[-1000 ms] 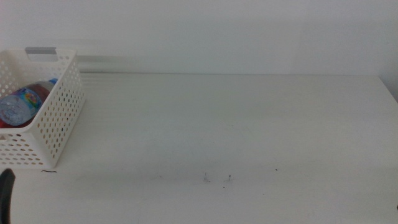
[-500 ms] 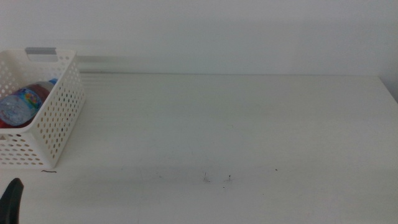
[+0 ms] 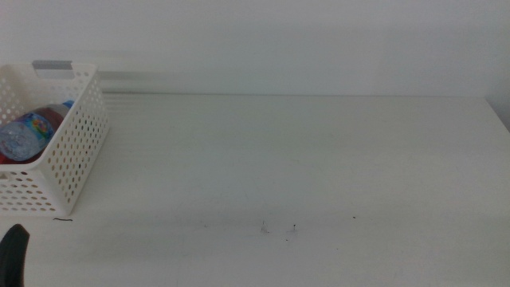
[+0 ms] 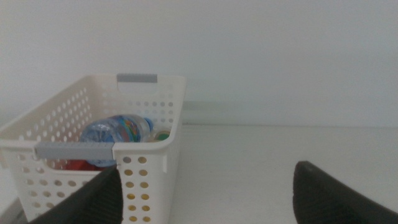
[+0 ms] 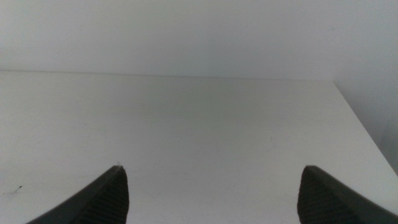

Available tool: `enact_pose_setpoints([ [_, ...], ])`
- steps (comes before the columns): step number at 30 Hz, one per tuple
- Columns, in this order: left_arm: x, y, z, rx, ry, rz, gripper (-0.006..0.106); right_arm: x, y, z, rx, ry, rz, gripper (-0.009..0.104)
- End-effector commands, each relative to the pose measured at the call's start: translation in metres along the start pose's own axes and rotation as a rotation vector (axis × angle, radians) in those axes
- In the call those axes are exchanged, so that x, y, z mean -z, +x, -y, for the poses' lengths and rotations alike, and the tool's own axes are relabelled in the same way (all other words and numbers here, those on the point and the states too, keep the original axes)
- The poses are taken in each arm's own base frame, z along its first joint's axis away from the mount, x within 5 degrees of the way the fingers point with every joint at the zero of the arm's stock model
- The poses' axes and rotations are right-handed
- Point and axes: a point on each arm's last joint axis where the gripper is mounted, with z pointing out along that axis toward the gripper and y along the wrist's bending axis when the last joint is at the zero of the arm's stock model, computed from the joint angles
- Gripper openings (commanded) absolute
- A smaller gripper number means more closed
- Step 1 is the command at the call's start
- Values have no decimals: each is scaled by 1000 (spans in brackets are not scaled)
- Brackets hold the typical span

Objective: Use arms to grab the bottles and put them into the dustbin to the left of the table.

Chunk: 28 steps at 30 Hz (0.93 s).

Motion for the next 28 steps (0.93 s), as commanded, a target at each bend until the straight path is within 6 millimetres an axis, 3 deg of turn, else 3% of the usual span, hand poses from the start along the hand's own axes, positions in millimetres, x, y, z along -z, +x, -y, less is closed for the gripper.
enact_pose_setpoints([
  [1, 0, 0, -1, 49, -11, 1, 93, 0, 0, 0, 10, 6, 12, 90],
  [28, 0, 3, -3, -29, -36, -28, 93, 0, 0, 0, 8, 6, 12, 90],
])
